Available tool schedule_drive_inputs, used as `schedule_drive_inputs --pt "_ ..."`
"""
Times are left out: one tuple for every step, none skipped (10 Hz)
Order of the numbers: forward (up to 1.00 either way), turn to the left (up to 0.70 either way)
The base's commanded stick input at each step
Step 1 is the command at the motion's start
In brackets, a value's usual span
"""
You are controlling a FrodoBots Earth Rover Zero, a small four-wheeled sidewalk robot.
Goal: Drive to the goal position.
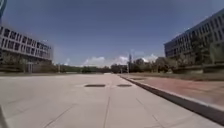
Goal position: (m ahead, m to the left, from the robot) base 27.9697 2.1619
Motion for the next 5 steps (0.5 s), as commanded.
schedule_drive_inputs --pt "0.70 0.02" --pt "0.70 0.02" --pt "0.70 0.02" --pt "0.70 0.16" --pt "0.70 0.37"
